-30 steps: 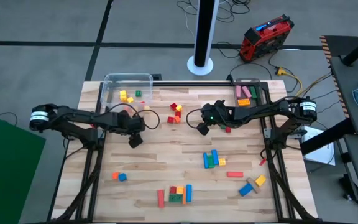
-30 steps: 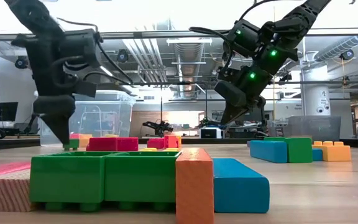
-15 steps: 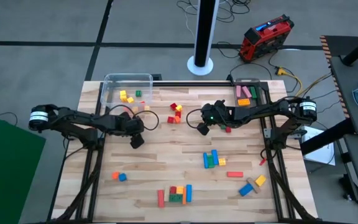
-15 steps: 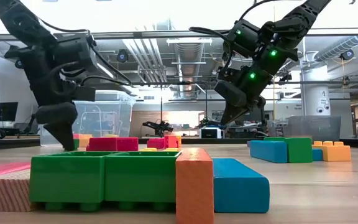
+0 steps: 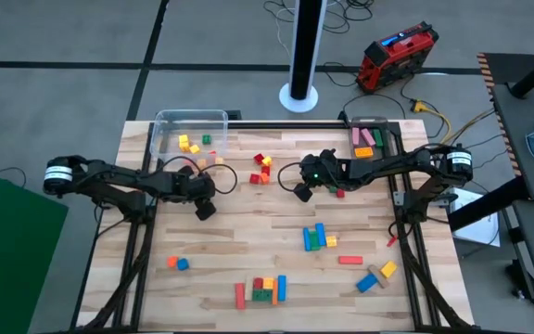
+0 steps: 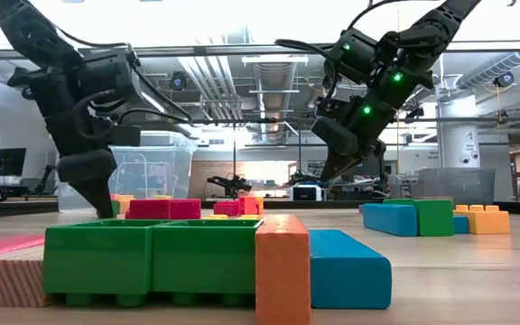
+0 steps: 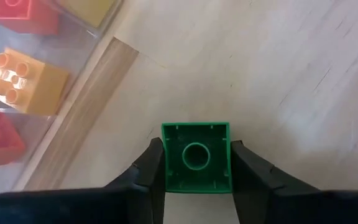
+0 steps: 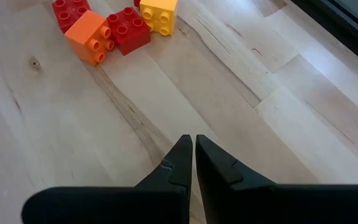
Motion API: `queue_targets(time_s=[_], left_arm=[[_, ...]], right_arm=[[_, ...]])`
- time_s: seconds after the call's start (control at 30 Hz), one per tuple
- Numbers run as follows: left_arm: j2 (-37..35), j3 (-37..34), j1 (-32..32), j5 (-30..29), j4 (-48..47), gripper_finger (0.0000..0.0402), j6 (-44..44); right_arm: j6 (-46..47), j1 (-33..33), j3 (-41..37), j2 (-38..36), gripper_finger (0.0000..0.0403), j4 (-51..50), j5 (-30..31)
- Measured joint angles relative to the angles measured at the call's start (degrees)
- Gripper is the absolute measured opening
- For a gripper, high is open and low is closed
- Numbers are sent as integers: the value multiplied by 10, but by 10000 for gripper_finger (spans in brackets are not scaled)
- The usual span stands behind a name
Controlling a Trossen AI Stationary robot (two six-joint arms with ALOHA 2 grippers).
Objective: Sort blocks by size
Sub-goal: Put the green square game piece into the transparent bin
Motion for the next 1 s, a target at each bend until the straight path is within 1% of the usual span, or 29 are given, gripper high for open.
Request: queue_targets(time_s=[0.13,0.23,0.4,0.47,0.53,0.67,0.77,0.83,0.93,0.97,1.0], left_arm=[[-12,6,-11,14,3,124,27],[-34,18,-31,16,23,130,66],[-93,31,-60,15,62,125,140],[-122,38,-61,4,63,125,167],[-154,50,-58,-36,63,125,192],[-217,82,-43,-142,57,131,218],[-251,114,-24,-188,26,133,216],[-262,134,-9,-229,0,134,206],[-268,160,12,-331,-28,134,190],[-269,167,19,-356,-37,134,189],[-270,174,26,-369,-46,134,188]], right_arm=[[0,0,-2,0,13,0,0],[1,0,-3,0,13,0,0],[1,0,-7,0,13,0,0],[1,0,-8,0,13,0,0],[1,0,-8,0,13,0,0],[1,0,-9,0,13,2,0],[2,0,-9,0,13,2,0],[2,0,-9,0,13,3,0],[2,0,-9,0,13,4,0],[3,0,-9,0,13,4,0],[6,0,-9,0,13,4,0]])
